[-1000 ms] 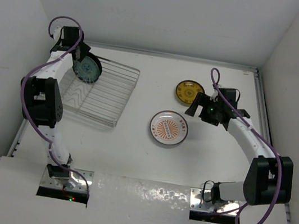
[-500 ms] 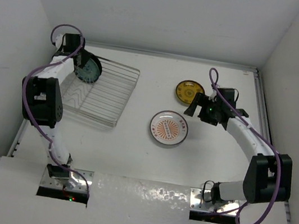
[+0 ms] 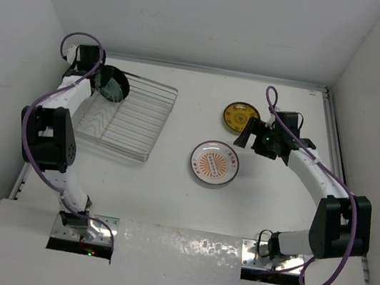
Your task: Unload the plates from the dish rack
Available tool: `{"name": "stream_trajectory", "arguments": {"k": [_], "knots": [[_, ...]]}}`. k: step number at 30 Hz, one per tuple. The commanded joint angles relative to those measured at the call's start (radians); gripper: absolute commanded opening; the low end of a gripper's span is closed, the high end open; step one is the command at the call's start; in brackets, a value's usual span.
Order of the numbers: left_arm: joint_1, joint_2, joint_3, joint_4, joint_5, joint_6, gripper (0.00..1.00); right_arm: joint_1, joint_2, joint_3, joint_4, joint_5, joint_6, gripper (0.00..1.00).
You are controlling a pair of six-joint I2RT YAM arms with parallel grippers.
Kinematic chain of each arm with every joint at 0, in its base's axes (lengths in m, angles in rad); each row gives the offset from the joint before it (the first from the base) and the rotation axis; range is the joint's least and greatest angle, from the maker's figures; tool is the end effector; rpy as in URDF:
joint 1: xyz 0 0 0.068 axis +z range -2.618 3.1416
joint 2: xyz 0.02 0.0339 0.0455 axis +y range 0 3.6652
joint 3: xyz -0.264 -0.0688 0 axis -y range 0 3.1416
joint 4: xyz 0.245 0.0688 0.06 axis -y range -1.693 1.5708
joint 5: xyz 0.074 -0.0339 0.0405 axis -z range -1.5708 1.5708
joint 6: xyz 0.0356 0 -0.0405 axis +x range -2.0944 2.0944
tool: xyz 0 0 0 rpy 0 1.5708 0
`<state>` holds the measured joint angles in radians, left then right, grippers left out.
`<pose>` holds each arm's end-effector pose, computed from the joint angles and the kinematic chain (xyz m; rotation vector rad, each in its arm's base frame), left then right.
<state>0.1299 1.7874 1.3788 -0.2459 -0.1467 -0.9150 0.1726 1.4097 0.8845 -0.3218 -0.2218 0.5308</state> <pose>0.4079 0.0585 0.2626 -1.1823 1.8913 -0.2692 0.2860 0.0578 0.2217 0.3381 2.4529 0.5812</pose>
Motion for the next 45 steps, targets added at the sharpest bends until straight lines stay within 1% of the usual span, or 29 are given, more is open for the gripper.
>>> {"name": "stream_trajectory", "arguments": {"k": [1, 4, 7, 8, 9, 11, 12, 13, 14, 15, 17, 18, 19, 20, 21, 23, 24, 25, 26, 29, 32, 37, 40, 42, 43, 44, 45], "knots": [[0.002, -0.146, -0.023, 0.054, -0.014, -0.002, 0.0, 0.007, -0.002, 0.005, 0.035, -0.017, 0.012, 0.99], [0.0, -0.201, -0.04, 0.066, -0.004, 0.01, 0.0, 0.005, -0.005, 0.016, 0.027, -0.016, 0.012, 0.99], [-0.015, -0.291, -0.032, 0.076, 0.009, 0.08, 0.0, 0.007, -0.011, 0.039, 0.006, -0.013, 0.009, 0.99], [-0.025, -0.31, -0.018, 0.07, 0.004, 0.108, 0.0, 0.007, -0.015, 0.045, 0.001, -0.013, 0.011, 0.99], [-0.035, -0.328, -0.014, 0.068, -0.001, 0.172, 0.0, 0.005, -0.018, 0.062, -0.002, -0.024, 0.014, 0.99], [-0.081, -0.384, 0.003, 0.069, -0.016, 0.25, 0.0, 0.005, -0.026, 0.082, -0.005, -0.042, 0.029, 0.99], [-0.12, -0.393, 0.017, 0.065, -0.008, 0.345, 0.0, 0.004, -0.029, 0.108, -0.008, -0.065, 0.04, 0.99], [-0.163, -0.396, 0.035, 0.03, 0.001, 0.399, 0.0, 0.004, -0.034, 0.119, 0.003, -0.086, 0.053, 0.99], [-0.2, -0.388, 0.095, -0.001, -0.011, 0.459, 0.0, -0.004, -0.043, 0.134, 0.012, -0.112, 0.093, 0.99], [-0.292, -0.364, 0.126, -0.031, -0.03, 0.572, 0.0, -0.007, -0.048, 0.137, 0.054, -0.176, 0.118, 0.99], [-0.384, -0.312, 0.236, -0.171, -0.077, 0.658, 0.0, -0.013, -0.057, 0.152, 0.095, -0.224, 0.201, 0.99], [-0.483, -0.277, 0.285, -0.223, -0.085, 0.748, 0.0, -0.021, -0.067, 0.159, 0.113, -0.24, 0.23, 0.99], [-0.539, -0.208, 0.361, -0.312, -0.086, 0.795, 0.0, -0.027, -0.071, 0.166, 0.136, -0.264, 0.257, 0.99], [-0.588, -0.179, 0.385, -0.346, -0.106, 0.844, 0.0, -0.036, -0.075, 0.174, 0.138, -0.269, 0.311, 0.99], [-0.693, -0.155, 0.399, -0.366, -0.12, 0.96, 0.0, -0.062, -0.084, 0.192, 0.132, -0.264, 0.333, 0.99], [-0.806, -0.109, 0.387, -0.406, -0.175, 1.069, 0.0, -0.102, -0.103, 0.195, 0.116, -0.238, 0.38, 0.99], [-0.907, -0.083, 0.373, -0.415, -0.189, 1.173, 0.0, -0.116, -0.124, 0.191, 0.11, -0.229, 0.393, 0.99], [-0.955, -0.069, 0.356, -0.434, -0.206, 1.218, 0.0, -0.123, -0.136, 0.182, 0.109, -0.222, 0.412, 0.99], [-1.031, -0.054, 0.352, -0.443, -0.199, 1.301, 0.0, -0.136, -0.146, 0.165, 0.109, -0.221, 0.417, 0.99], [-1.137, -0.017, 0.33, -0.421, -0.221, 1.407, 0.0, -0.14, -0.166, 0.136, 0.081, -0.223, 0.408, 0.99], [-1.199, 0.004, 0.336, -0.385, -0.26, 1.475, 0.0, -0.14, -0.192, 0.093, 0.03, -0.191, 0.377, 0.99], [-1.26, 0.015, 0.338, -0.322, -0.283, 1.547, 0.0, -0.14, -0.224, -0.008, 0.035, -0.205, 0.364, 0.99], [-1.277, 0.029, 0.335, -0.303, -0.294, 1.559, 0.0, -0.14, -0.232, -0.063, 0.082, -0.243, 0.386, 0.98], [-1.286, 0.036, 0.328, -0.283, -0.291, 1.564, 0.0, -0.14, -0.227, -0.091, 0.168, -0.313, 0.438, 0.92], [-1.29, 0.038, 0.325, -0.28, -0.284, 1.564, 0.0, -0.14, -0.222, -0.131, 0.218, -0.35, 0.477, 0.87], [-1.29, 0.044, 0.322, -0.277, -0.278, 1.564, 0.0, -0.14, -0.209, -0.154, 0.372, -0.423, 0.564, 0.79], [-1.29, 0.046, 0.321, -0.273, -0.272, 1.558, 0.01, -0.14, -0.2, -0.2, 0.441, -0.45, 0.61, 0.51]]}}
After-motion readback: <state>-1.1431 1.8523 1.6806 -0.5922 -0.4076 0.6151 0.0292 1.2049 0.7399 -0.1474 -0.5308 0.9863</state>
